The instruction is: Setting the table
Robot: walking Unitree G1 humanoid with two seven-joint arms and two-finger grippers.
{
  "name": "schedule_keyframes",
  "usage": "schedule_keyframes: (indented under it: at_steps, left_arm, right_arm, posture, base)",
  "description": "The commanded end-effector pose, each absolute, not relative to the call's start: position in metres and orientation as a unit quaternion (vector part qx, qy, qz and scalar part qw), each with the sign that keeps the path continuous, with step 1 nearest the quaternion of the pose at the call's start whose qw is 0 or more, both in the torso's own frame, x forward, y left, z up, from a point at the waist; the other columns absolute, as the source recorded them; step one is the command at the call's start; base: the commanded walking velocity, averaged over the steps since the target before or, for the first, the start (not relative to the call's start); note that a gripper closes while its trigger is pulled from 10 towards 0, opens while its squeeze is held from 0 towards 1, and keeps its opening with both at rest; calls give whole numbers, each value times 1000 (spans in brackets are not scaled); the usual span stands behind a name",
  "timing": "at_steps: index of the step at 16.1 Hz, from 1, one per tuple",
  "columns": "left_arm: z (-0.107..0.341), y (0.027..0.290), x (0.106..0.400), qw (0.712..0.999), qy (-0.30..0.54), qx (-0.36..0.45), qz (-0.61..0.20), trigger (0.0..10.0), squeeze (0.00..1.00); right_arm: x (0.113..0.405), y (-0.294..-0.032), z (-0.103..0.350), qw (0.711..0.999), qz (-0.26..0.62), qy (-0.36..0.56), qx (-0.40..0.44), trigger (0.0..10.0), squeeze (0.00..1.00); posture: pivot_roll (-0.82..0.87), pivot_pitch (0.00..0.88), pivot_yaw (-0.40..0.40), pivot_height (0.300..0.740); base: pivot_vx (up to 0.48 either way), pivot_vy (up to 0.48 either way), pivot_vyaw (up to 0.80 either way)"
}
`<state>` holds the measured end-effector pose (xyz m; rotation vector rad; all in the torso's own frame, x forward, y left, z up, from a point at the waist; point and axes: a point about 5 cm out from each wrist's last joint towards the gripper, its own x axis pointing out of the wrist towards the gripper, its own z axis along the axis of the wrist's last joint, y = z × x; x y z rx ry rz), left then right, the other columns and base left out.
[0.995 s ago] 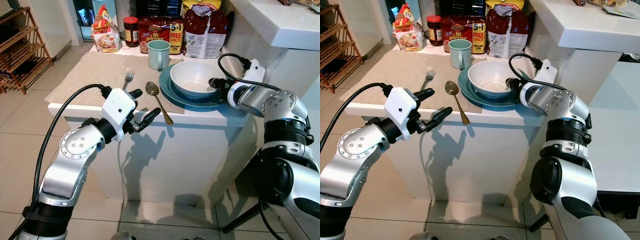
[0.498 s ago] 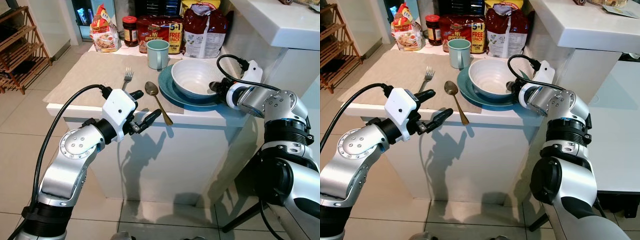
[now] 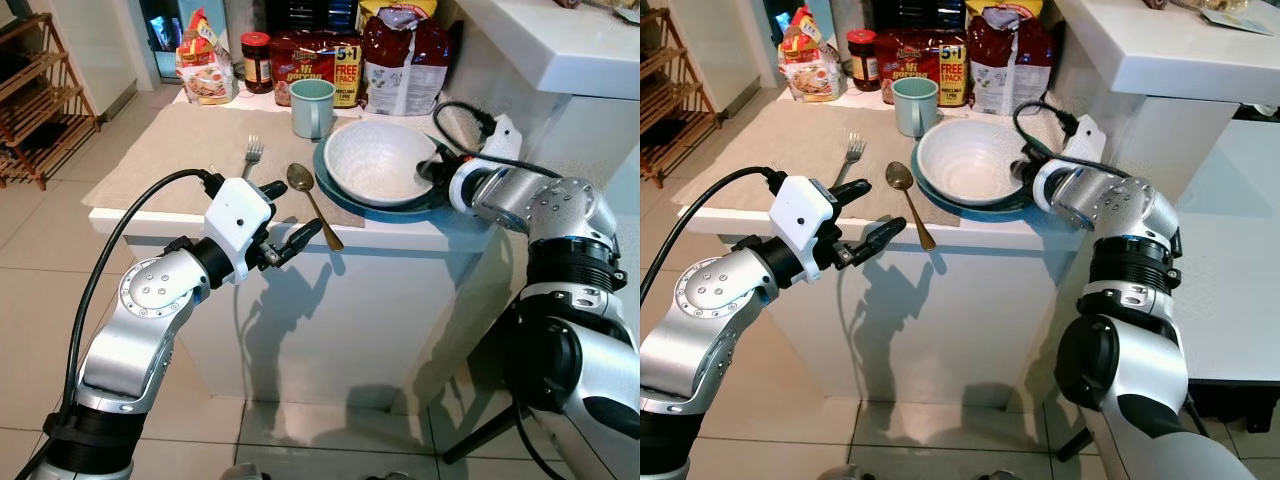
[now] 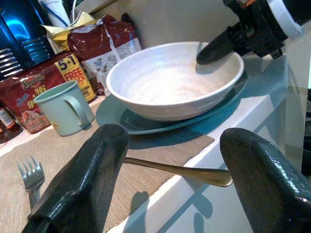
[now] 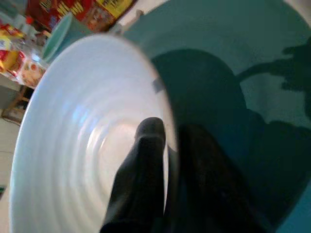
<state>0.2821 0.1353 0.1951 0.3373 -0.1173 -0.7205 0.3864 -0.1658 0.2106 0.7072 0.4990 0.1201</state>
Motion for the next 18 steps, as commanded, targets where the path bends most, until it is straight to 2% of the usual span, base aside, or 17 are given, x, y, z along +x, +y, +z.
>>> schedule_keyframes:
  at_steps: [1,6,9,11,18]
  left_arm:
    - [200,134,282,917,-65,172,-355,10000,0]
    - [204,140,288,928,-78,175,-319,10000,0]
    - [207,151,297,946,-68,185,-257,10000,0]
    - [214,158,299,954,-88,171,-228,10000,0]
    - [210,150,294,954,-83,160,-238,10000,0]
  right_arm:
    - [384,-166,213,903,61,232,358,0,0]
    - [377,-169,218,872,59,190,447,0,0]
    - [367,-164,230,876,67,122,461,0,0]
    - [352,-155,242,905,93,48,412,10000,0]
    - [317,-142,240,906,137,12,400,10000,0]
  posture:
    - [149,0,-25,740]
    - [152,0,-22,740]
    - [153,0,-15,740]
    - [155,0,-16,740]
    - [145,0,-11,740]
  base:
    - [0,0,0]
    - [0,0,0]
    - [0,0,0]
    - [0,0,0]
    - [0,0,0]
